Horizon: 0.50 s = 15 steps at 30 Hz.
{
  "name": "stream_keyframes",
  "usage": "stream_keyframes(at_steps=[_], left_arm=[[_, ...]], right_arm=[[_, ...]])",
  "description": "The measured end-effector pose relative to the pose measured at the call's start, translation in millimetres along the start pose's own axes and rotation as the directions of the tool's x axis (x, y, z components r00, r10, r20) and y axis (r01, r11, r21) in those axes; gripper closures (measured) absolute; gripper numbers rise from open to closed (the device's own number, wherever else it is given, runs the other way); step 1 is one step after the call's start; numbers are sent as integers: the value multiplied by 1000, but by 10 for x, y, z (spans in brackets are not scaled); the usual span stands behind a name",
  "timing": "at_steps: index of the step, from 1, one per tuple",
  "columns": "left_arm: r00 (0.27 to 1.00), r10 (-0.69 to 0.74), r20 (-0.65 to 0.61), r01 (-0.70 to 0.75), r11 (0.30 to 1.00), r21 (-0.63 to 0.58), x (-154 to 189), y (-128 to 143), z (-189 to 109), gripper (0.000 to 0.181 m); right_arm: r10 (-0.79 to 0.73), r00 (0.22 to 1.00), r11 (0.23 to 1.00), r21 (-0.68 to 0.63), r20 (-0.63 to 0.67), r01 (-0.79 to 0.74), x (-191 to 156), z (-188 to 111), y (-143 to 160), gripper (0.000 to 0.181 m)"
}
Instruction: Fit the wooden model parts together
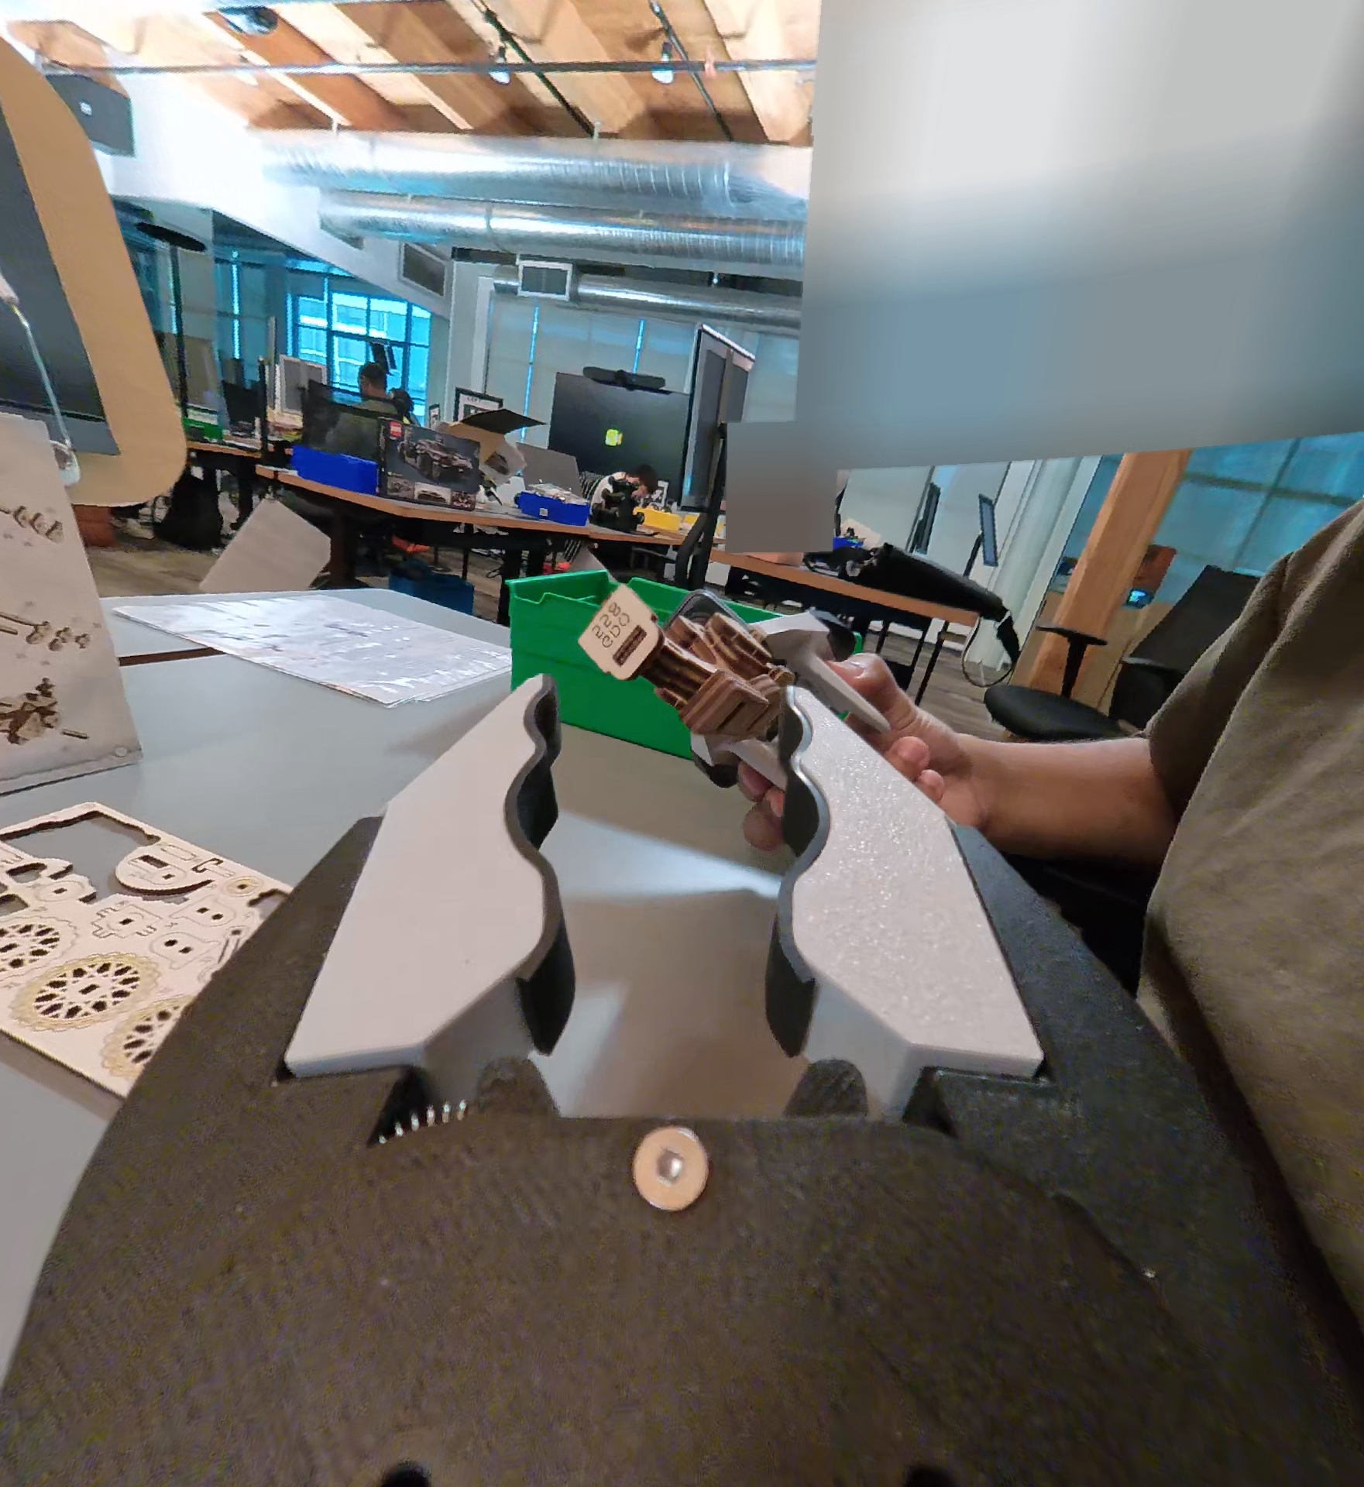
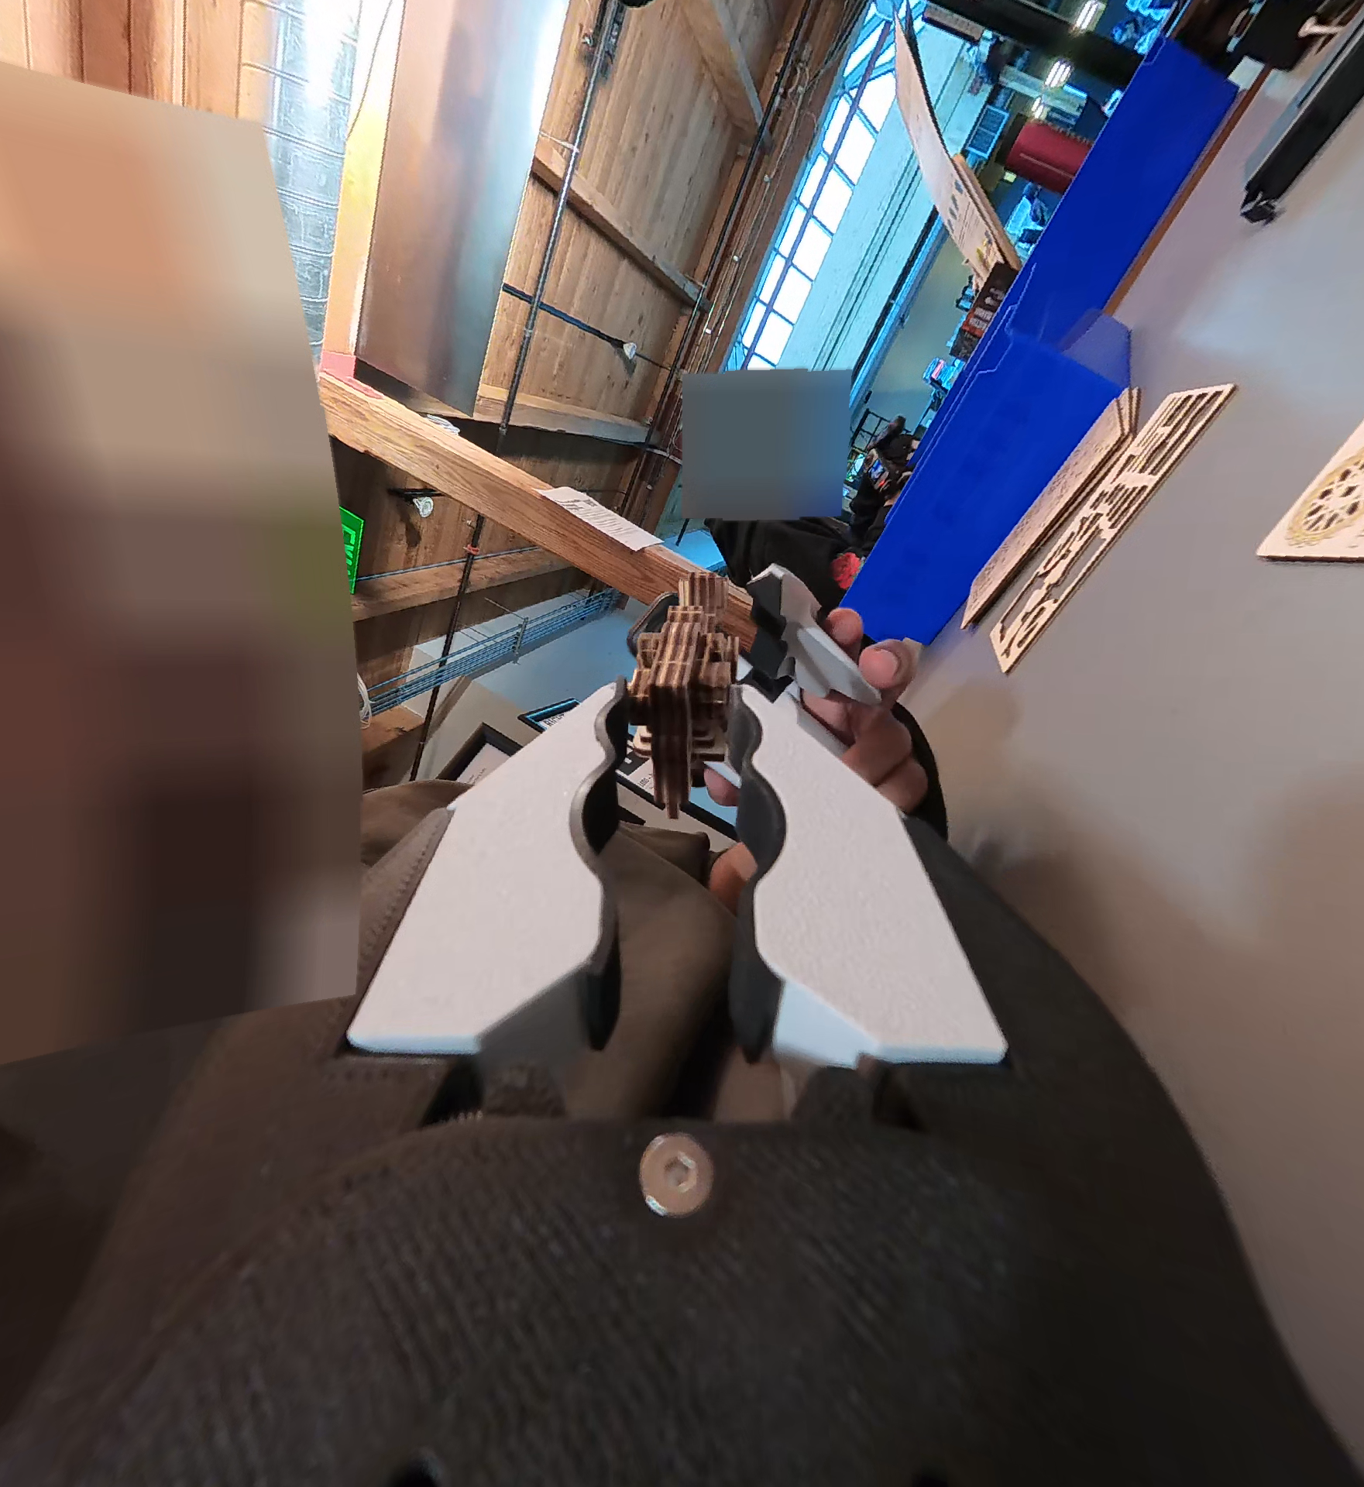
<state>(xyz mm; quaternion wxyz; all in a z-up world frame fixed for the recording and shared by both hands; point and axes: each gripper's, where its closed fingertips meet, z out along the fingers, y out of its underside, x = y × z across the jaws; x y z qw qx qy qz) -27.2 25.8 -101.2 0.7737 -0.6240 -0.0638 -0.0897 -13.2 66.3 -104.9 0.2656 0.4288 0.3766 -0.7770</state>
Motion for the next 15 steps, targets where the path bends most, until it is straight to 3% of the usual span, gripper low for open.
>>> stream_keyframes(at_steps=[5, 15], left_arm=[[1000, 14, -15, -14, 1000, 13, 36, -27, -12, 142], [1000, 23, 4, -23, 999, 30, 18, -54, -21, 141]], right_arm=[[4, 1000, 1000, -8, -1, -4, 6, 5, 14, 159], [26, 1000, 999, -22, 4, -26, 18, 7, 38, 159]])
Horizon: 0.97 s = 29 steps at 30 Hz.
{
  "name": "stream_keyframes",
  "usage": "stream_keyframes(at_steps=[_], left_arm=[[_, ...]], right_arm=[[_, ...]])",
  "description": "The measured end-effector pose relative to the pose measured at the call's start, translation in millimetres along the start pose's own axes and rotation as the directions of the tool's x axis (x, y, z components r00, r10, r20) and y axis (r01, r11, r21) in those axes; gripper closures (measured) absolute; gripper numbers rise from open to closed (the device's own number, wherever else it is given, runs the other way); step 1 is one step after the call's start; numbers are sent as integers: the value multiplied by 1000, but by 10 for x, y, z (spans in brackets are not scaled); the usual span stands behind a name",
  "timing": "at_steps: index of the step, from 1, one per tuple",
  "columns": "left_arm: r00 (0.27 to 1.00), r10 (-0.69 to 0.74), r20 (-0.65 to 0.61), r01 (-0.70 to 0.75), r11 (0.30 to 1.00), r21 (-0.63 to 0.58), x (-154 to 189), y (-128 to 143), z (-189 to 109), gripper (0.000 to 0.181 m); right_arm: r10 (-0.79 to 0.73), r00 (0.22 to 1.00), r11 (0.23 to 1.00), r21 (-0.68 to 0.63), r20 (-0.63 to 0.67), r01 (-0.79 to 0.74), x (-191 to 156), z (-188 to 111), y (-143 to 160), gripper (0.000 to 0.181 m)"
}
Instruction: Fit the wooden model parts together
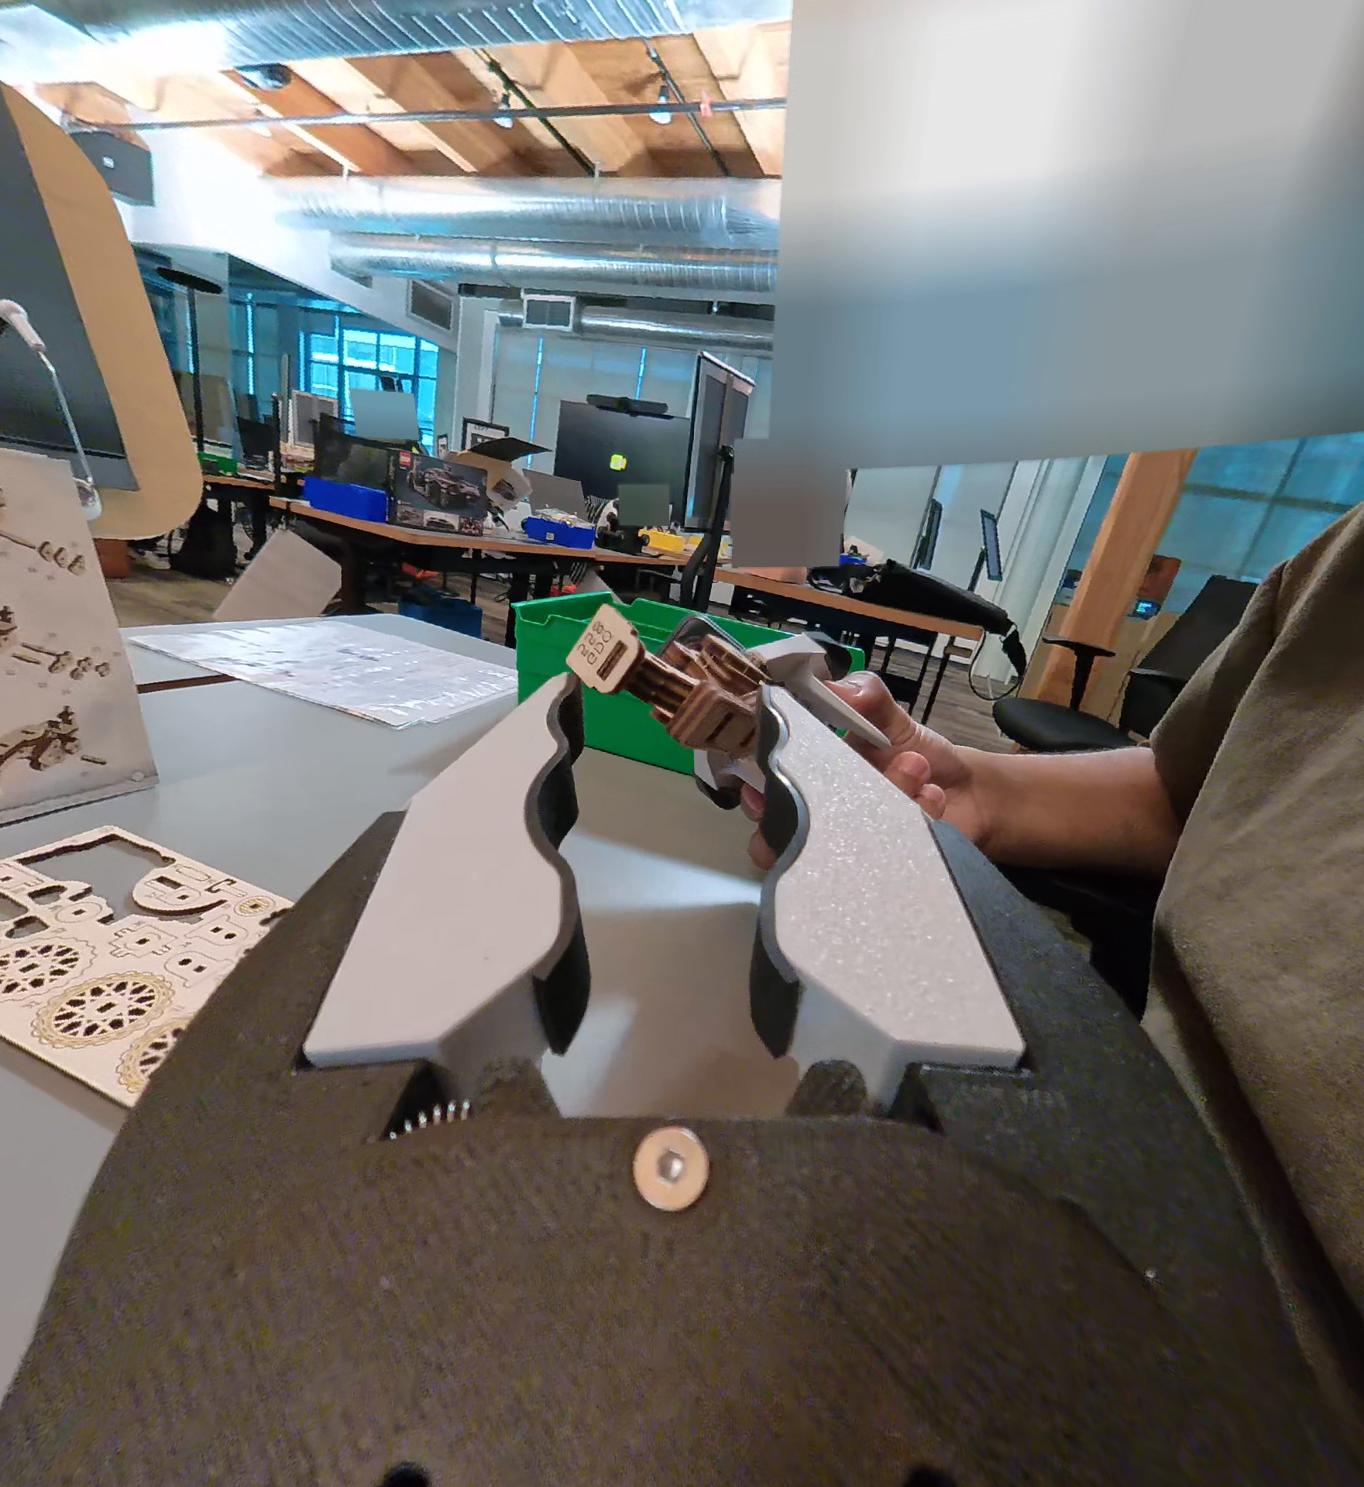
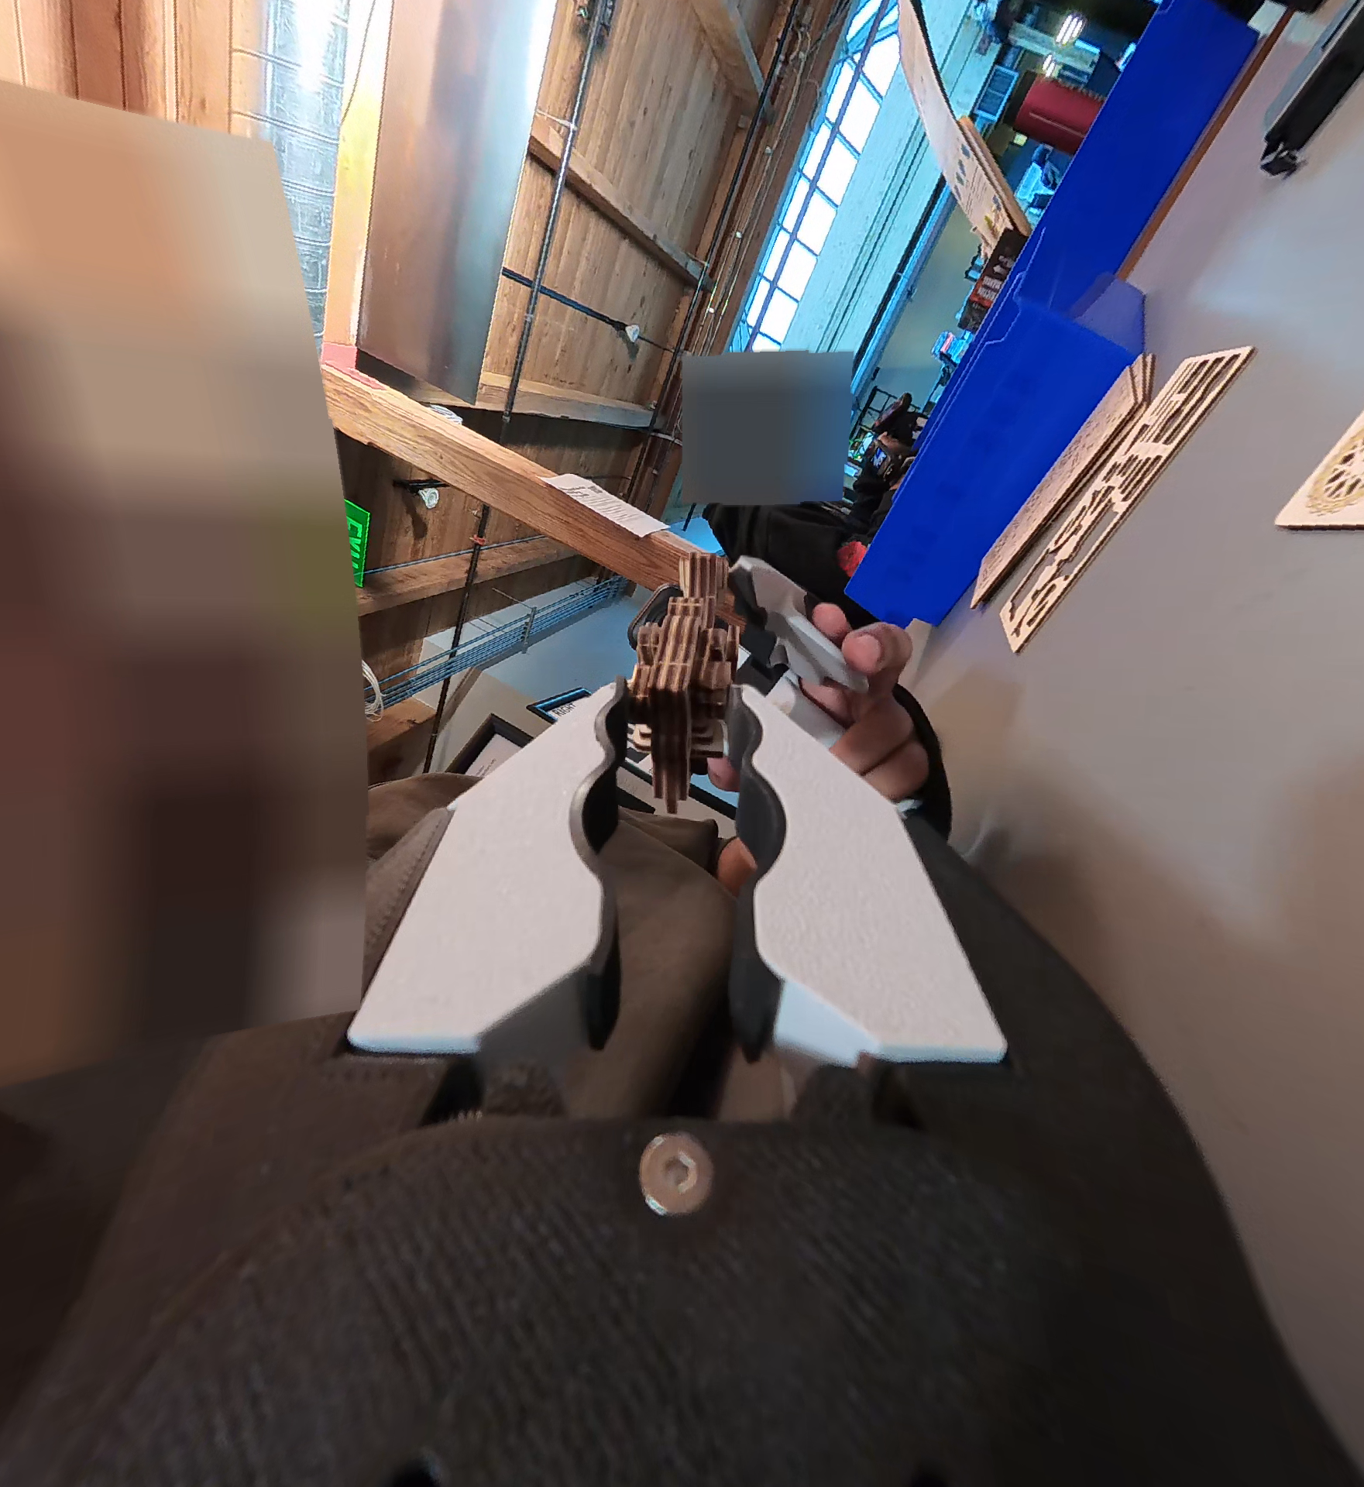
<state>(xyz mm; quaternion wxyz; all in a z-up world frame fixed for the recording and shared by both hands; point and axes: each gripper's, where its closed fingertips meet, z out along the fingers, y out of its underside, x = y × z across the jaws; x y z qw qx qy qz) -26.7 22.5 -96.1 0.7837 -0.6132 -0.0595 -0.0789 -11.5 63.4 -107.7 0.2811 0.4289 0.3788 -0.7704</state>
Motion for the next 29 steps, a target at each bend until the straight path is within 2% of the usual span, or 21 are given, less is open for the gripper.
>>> stream_keyframes(at_steps=[15, 29], left_arm=[[999, 40, 11, -40, 999, -7, 7, 13, 11, 133], [999, 39, -2, -39, 999, -9, 21, 19, 8, 140]], right_arm=[[44, 999, 999, -21, 10, -43, 16, 7, 32, 159], [69, 998, 997, -25, 6, -69, 42, 6, 38, 159]])
